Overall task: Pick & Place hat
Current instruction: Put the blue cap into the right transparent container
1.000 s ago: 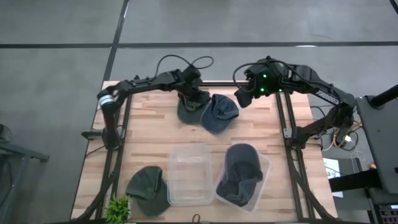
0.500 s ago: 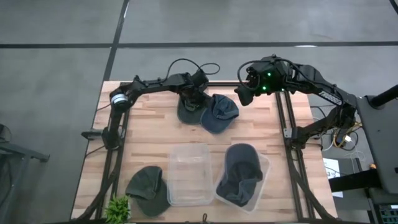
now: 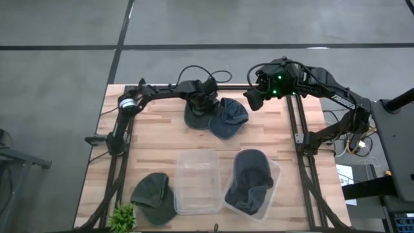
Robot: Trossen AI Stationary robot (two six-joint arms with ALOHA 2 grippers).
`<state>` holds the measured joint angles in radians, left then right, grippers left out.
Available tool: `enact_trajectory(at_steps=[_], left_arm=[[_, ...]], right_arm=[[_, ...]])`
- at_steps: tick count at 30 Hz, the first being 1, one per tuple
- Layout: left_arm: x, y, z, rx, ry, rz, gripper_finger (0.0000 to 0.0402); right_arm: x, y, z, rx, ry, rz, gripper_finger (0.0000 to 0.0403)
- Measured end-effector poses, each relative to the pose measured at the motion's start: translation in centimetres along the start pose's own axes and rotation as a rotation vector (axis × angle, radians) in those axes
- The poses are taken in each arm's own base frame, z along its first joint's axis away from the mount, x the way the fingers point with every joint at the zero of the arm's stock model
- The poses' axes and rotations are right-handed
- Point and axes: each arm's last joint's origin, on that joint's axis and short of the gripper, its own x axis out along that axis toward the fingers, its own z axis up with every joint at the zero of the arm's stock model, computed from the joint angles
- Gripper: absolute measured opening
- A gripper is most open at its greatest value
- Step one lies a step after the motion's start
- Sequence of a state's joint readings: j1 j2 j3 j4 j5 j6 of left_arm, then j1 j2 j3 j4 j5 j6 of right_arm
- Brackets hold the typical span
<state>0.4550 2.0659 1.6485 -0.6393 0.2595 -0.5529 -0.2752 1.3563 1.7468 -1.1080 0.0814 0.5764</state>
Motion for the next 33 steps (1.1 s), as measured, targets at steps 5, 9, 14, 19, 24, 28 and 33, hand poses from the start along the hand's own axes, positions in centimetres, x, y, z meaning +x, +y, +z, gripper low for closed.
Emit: enact_trajectory(at_steps=[5, 9, 14, 19, 24, 28, 33], left_arm=[[0.0, 0.0, 0.2, 0.013, -0.005, -0.025, 0.0069], [0.0, -0.1, 0.2, 0.069, -0.002, -0.036, 0.0012], [-0.2, -0.3, 0.4, 0.086, -0.012, -0.085, 0.0006], [-2.1, -1.1, 1.5, 0.088, -0.055, -0.147, 0.0004], [-5.2, -2.4, 3.1, 0.114, -0.150, -0.194, 0.0002], [-8.7, -3.4, 4.5, 0.139, -0.254, -0.241, 0.0002], [-14.6, -4.2, 6.9, 0.159, -0.471, -0.299, 0.0001]], right_arm=[[0.0, 0.0, 0.0, 0.003, 0.000, 0.001, 0.0118], [0.0, 0.0, 0.0, 0.004, -0.001, 0.001, 0.0118], [0.0, 0.1, 0.2, 0.005, -0.016, 0.010, 0.0118], [0.0, 0.2, 0.3, 0.005, -0.033, 0.021, 0.0118], [-0.3, 0.2, 0.4, 0.006, -0.048, 0.032, 0.0118], [-0.9, 0.3, 0.6, 0.005, -0.091, 0.060, 0.0118], [-3.5, 0.8, 1.8, -0.065, -0.300, 0.174, 0.0110]])
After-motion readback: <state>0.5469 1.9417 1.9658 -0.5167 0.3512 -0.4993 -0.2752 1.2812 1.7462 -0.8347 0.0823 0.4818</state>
